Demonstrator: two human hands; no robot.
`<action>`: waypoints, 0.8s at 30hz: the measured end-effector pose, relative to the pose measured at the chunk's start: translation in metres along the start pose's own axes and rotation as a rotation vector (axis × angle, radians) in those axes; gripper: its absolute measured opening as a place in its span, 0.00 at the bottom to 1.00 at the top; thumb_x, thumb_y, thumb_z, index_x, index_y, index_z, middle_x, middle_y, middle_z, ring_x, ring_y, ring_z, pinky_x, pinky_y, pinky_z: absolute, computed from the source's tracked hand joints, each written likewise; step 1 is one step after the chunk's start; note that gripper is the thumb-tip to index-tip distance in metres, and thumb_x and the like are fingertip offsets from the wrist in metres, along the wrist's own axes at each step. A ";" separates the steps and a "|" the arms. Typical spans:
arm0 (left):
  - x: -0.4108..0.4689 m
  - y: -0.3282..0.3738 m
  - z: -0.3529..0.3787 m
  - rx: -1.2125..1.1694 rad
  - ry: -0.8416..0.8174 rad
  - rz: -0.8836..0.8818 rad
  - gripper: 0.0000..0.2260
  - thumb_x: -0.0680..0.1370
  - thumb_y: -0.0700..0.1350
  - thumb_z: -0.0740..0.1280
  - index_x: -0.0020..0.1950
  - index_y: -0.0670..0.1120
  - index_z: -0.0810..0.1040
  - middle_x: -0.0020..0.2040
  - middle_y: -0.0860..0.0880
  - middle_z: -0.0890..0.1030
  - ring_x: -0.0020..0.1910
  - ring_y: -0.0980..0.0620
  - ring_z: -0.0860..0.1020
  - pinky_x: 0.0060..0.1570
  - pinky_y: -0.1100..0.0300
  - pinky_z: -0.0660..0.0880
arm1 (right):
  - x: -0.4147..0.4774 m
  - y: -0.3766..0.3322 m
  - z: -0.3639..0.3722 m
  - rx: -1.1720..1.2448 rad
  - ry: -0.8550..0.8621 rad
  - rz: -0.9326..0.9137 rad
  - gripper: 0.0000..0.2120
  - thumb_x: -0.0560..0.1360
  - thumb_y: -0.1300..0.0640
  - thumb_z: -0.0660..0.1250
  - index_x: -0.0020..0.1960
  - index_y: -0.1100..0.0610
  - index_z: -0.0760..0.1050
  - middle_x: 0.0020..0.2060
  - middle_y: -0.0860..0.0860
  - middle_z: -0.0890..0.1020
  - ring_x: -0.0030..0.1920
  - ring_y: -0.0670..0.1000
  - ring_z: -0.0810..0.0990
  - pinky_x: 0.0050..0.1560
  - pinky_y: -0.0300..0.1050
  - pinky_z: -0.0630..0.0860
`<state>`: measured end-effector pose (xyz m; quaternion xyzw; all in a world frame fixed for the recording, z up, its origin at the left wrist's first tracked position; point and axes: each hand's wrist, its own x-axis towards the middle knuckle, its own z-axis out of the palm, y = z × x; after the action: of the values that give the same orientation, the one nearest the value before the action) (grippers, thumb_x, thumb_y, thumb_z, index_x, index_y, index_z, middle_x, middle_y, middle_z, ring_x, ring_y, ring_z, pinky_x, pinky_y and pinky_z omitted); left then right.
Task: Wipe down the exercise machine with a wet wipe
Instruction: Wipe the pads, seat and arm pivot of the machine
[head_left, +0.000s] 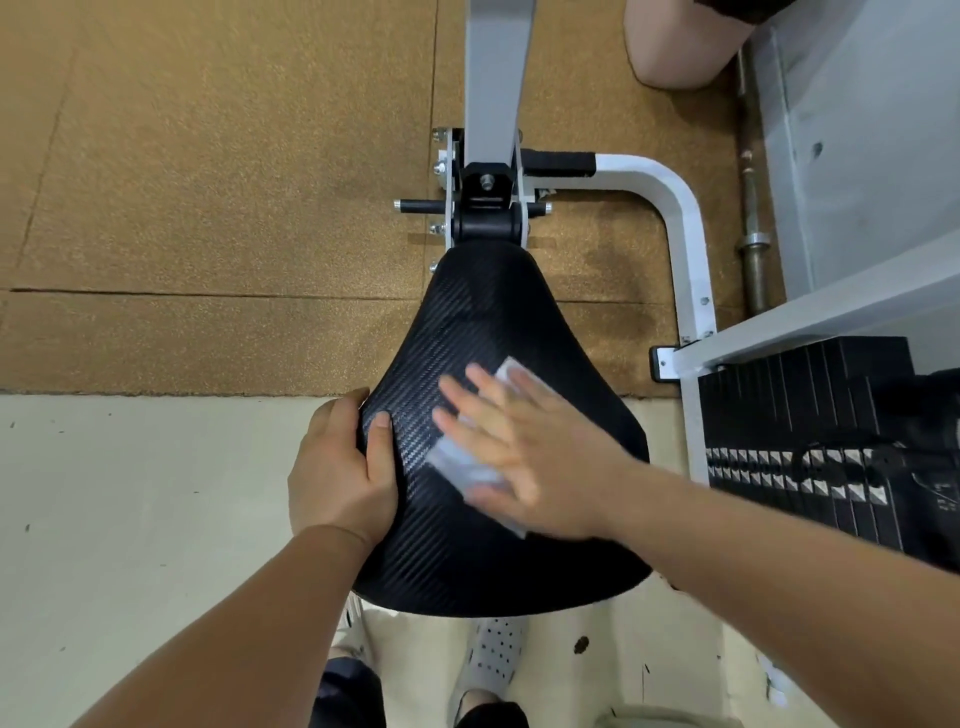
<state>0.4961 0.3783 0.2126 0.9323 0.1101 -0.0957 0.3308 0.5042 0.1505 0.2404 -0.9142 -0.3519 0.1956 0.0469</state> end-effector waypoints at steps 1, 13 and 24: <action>0.000 0.000 0.000 0.002 0.002 0.006 0.25 0.79 0.59 0.52 0.71 0.49 0.72 0.66 0.47 0.77 0.64 0.45 0.75 0.59 0.50 0.71 | 0.024 0.020 -0.010 -0.001 0.009 0.065 0.36 0.84 0.34 0.47 0.84 0.50 0.41 0.82 0.51 0.38 0.82 0.55 0.36 0.81 0.60 0.37; -0.003 -0.005 0.000 -0.104 0.077 0.085 0.32 0.80 0.62 0.47 0.77 0.45 0.68 0.71 0.45 0.74 0.69 0.48 0.72 0.63 0.57 0.65 | 0.064 -0.011 -0.012 0.034 0.053 0.258 0.34 0.84 0.40 0.45 0.84 0.53 0.39 0.83 0.53 0.38 0.82 0.57 0.34 0.81 0.62 0.38; -0.012 -0.009 -0.017 -0.643 0.306 -0.291 0.27 0.78 0.62 0.46 0.56 0.48 0.80 0.55 0.47 0.81 0.54 0.46 0.79 0.60 0.39 0.75 | 0.098 0.035 -0.041 0.041 0.031 0.499 0.36 0.84 0.36 0.47 0.84 0.51 0.39 0.83 0.53 0.37 0.82 0.58 0.34 0.81 0.62 0.38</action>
<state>0.4838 0.3940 0.2228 0.7591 0.3139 0.0378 0.5690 0.6085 0.1910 0.2382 -0.9745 -0.1105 0.1943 0.0210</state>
